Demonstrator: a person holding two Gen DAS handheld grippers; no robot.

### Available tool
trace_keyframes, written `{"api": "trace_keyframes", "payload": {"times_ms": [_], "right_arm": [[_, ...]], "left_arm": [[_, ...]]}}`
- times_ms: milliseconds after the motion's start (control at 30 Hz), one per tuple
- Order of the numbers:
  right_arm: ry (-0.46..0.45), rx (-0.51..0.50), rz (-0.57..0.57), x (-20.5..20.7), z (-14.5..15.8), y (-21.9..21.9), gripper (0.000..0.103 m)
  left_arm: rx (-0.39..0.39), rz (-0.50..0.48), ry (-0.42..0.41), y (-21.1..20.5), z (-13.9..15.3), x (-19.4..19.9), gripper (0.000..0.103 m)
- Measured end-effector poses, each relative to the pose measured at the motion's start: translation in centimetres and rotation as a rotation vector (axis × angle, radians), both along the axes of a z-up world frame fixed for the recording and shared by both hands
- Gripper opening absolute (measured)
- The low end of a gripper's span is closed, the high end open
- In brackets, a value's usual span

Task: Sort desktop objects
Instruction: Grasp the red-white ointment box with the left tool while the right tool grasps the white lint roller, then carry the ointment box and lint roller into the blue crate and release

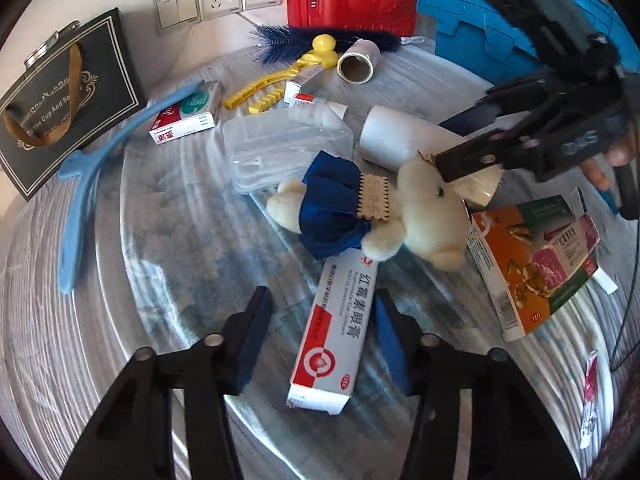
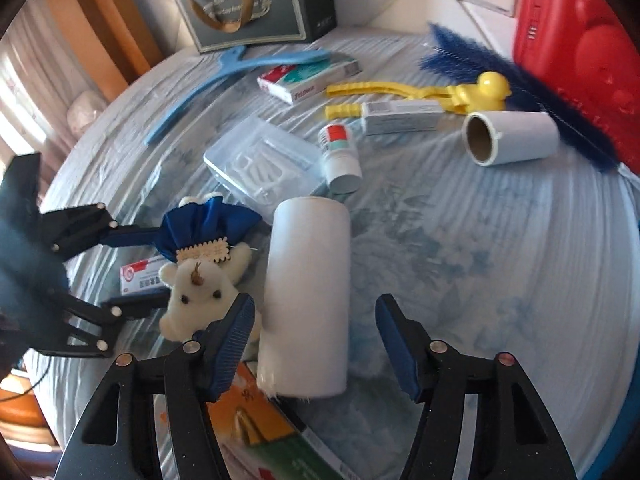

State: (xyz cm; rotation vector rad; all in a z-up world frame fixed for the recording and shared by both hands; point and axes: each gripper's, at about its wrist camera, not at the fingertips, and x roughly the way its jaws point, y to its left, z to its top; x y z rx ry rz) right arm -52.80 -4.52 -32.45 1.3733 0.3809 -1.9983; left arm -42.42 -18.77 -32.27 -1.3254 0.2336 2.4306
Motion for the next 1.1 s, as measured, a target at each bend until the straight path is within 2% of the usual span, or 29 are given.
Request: {"api": "trace_keyframes", "payload": {"times_ms": [67,100,200,367,467,633,733,900,1033,1100], "right_arm": [[-0.017,0.026,0.014,-0.1,-0.8,-0.7,0.046],[-0.019,0.050,0.026,0.0,-1.2,-1.2,0.046],[0.029,0.119,0.073,0.6,-1.6,-2.3,0.045],[0.065,0.153,0.080,1.2,-1.8,-2.2,0.044],[0.066,0.109,0.058,1.8,-0.6,-1.1,0.044],[0.096,0.017,0.007,2.9,3.1,1.5,0.044],[0.142,-0.031,-0.024,3.9,6.2,2.9,0.044],[0.265,-0.120,-0.096,7.5,13.0,6.5,0.044],[0.377,-0.185,-0.178,11.7,18.5,10.3,0.044],[0.436,-0.213,-0.241,14.1,21.2,12.7,0.044]], "left_arm": [[0.004,-0.018,-0.004,0.3,0.1,0.4,0.031],[0.003,-0.019,-0.002,0.4,0.1,0.6,0.029],[0.020,0.018,0.000,0.4,0.0,1.1,0.027],[0.013,0.086,0.000,1.1,0.1,2.4,0.027],[0.003,0.108,0.013,1.3,1.3,3.8,0.026],[-0.015,0.119,0.096,2.1,5.2,5.8,0.026],[-0.023,0.119,0.173,3.1,8.7,7.0,0.026],[-0.061,0.093,0.339,6.8,15.6,8.5,0.026],[-0.045,0.044,0.443,10.6,20.9,8.5,0.027],[-0.010,0.012,0.493,13.1,23.7,8.6,0.027]]}}
